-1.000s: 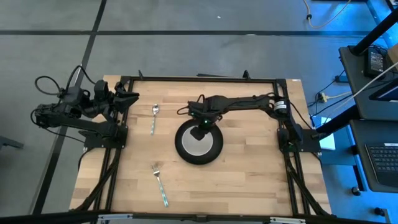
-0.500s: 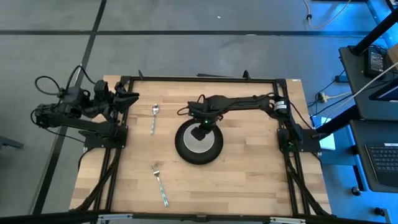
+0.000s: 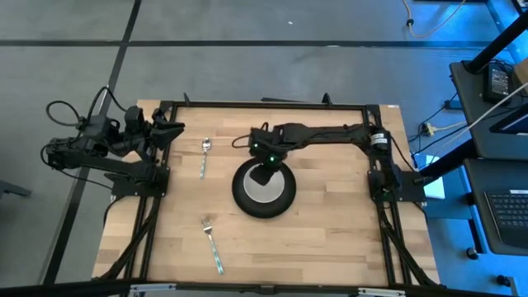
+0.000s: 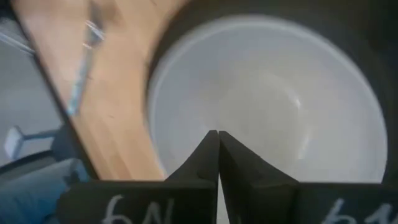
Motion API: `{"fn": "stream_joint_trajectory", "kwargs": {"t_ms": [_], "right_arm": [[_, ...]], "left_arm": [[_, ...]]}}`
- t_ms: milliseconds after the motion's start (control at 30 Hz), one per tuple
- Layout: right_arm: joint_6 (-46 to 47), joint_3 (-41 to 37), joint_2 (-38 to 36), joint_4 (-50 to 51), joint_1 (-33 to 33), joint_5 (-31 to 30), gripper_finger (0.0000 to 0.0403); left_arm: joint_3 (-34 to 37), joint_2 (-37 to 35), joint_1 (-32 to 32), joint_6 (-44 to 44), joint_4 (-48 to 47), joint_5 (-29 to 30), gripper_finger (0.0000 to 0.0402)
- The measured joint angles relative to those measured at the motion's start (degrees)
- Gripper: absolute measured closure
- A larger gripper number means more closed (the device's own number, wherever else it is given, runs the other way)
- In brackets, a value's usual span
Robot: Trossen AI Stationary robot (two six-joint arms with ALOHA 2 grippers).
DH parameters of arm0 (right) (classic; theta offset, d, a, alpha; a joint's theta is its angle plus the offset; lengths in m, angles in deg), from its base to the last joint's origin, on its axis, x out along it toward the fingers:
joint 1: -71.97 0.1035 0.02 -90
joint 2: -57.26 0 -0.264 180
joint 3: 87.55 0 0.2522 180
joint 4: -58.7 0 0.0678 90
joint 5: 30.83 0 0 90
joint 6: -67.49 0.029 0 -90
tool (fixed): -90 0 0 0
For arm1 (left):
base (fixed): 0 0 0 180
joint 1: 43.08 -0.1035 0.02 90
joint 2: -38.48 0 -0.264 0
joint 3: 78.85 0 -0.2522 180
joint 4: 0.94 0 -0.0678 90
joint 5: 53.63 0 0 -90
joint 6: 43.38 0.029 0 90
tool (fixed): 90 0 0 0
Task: Set table place
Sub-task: Put the fork to the left side of the plate
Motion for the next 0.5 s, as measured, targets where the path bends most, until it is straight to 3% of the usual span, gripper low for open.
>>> {"fn": "stream_joint_trajectory", "kwargs": {"t_ms": [267, 400, 500], "right_arm": [[-0.02, 0.02, -10.53, -0.04, -0.45, -0.05, 0.0393], [-0.19, 0.02, -17.52, -0.21, 0.47, -0.34, 0.0392], [-1.48, 0.04, -23.30, -0.51, 1.79, -3.54, 0.0392]], "left_arm": [[0.00, 0.00, 0.00, -0.56, -0.02, 0.02, 0.0319], [0.00, 0.53, 0.00, -4.86, 0.11, -0.15, 0.0319], [0.03, 1.29, 0.00, -6.51, -0.21, -0.09, 0.0319]]}}
